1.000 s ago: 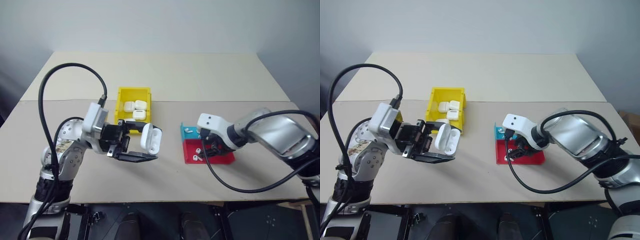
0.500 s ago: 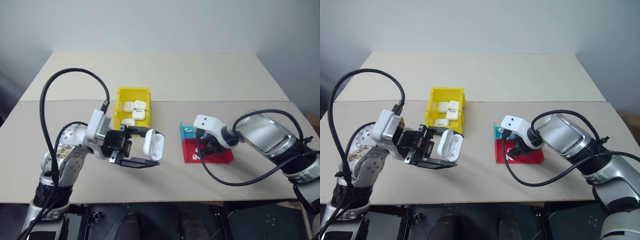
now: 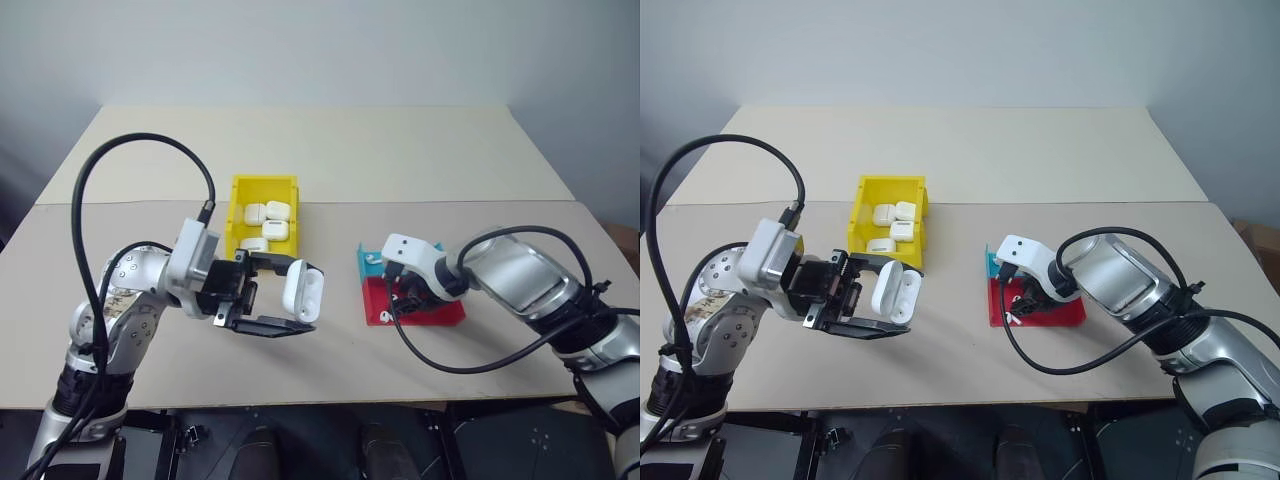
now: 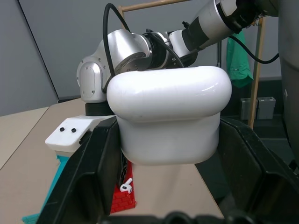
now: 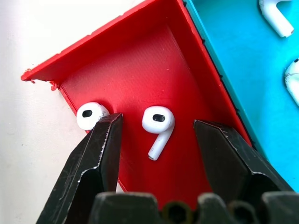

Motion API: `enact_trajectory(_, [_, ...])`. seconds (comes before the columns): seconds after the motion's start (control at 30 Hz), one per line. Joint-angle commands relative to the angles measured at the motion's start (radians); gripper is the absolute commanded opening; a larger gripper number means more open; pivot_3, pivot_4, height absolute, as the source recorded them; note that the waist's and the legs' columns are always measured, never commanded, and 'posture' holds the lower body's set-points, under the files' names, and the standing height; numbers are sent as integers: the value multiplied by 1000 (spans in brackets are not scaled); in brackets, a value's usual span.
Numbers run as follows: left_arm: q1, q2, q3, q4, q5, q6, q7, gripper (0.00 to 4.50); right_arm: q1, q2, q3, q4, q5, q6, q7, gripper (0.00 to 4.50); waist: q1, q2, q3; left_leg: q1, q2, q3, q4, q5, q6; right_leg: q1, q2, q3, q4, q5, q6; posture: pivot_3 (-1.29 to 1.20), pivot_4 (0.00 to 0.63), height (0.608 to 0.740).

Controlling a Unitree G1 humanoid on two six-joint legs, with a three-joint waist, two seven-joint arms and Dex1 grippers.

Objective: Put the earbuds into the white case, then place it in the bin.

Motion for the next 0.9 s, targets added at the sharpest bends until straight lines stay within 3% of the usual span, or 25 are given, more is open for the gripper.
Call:
enact_trajectory(0.03, [-3, 6, 11, -25, -10, 0, 7, 2812, 16, -3, -26, -27, -11, -12, -3, 2944, 0, 0, 0, 0, 0, 0, 0, 0, 0, 0, 0, 0, 0, 0, 0, 0, 150, 740])
enact_trajectory(0.2, [-5, 5, 7, -22, -4, -3, 11, 2812, 30, -2, -33, -35, -11, -24, 9, 2944, 0, 0, 0, 0, 0, 0, 0, 0, 0, 0, 0, 0, 0, 0, 0, 0, 150, 740])
enact_trajectory(0.4, [-2, 9, 12, -18, -2, -5, 14, 2812, 37, -4, -31, -40, -18, -27, 17, 978, 0, 0, 0, 0, 0, 0, 0, 0, 0, 0, 0, 0, 0, 0, 0, 0, 150, 740])
enact_trajectory(0.47, [3, 10, 12, -22, 0, -6, 17, 2812, 44, -7, -44, -50, -13, -17, 16, 615, 0, 0, 0, 0, 0, 0, 0, 0, 0, 0, 0, 0, 0, 0, 0, 0, 150, 740])
enact_trajectory(0.7, [-13, -3, 2, -13, -2, 6, 32, 2812, 53, -50, -200, -119, 60, 65, 27, 615, 1, 0, 0, 0, 0, 0, 0, 0, 0, 0, 0, 0, 0, 0, 0, 0, 150, 740])
enact_trajectory(0.9, [-74, -25, 2, 32, -34, 62, 57, 2812, 76, -34, -579, -180, 204, 180, 4, 615, 6, 0, 0, 0, 0, 0, 0, 0, 0, 0, 0, 0, 0, 0, 0, 0, 150, 740])
